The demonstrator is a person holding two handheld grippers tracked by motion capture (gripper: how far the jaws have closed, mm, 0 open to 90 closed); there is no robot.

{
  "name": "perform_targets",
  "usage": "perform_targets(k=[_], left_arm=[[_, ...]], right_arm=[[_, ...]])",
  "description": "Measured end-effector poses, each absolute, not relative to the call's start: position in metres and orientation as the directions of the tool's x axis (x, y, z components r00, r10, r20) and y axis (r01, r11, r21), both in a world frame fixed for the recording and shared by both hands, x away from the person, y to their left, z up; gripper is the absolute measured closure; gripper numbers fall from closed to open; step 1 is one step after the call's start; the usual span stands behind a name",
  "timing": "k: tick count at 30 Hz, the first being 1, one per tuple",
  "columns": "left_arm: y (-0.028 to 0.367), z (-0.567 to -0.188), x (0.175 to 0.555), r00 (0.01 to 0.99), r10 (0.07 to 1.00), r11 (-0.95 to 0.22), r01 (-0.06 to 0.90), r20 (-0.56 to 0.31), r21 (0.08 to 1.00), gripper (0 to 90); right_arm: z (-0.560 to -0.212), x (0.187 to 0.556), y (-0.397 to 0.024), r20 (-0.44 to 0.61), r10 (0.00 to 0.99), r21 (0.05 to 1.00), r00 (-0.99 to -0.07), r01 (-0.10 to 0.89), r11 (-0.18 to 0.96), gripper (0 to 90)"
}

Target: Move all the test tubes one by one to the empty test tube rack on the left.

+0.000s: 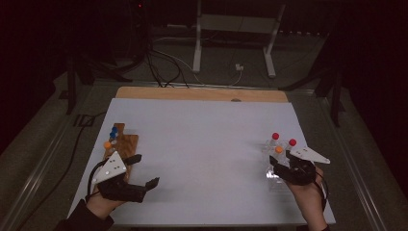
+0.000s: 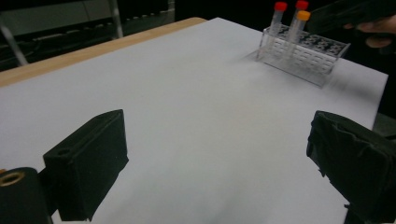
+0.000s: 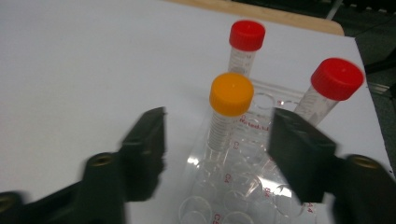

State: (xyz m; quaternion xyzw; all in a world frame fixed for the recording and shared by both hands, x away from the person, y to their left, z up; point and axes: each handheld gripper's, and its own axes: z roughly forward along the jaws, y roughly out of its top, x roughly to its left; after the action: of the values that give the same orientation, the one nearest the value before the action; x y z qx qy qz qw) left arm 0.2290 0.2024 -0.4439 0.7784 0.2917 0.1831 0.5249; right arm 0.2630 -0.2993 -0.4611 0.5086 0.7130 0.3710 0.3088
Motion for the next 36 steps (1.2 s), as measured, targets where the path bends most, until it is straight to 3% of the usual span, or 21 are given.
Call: perform_targets(k=[16,36], left_arm=[[0.202,-0.445,0.231,0.774,0.632,-0.291,0.271,-0.028,0.918,6.2],[0.204,-0.444,0.233,0.771,0.635,-0.285,0.282,-0.04,0.916,6.8]], right_arm=[[-0.47,0.28,-0.298,-0.053,0.964,0.814,-0.259,0.548,0.192,72.5],[-0.451,0.27,-0.298,-0.05,0.959,0.847,-0.277,0.498,0.188,74.5]])
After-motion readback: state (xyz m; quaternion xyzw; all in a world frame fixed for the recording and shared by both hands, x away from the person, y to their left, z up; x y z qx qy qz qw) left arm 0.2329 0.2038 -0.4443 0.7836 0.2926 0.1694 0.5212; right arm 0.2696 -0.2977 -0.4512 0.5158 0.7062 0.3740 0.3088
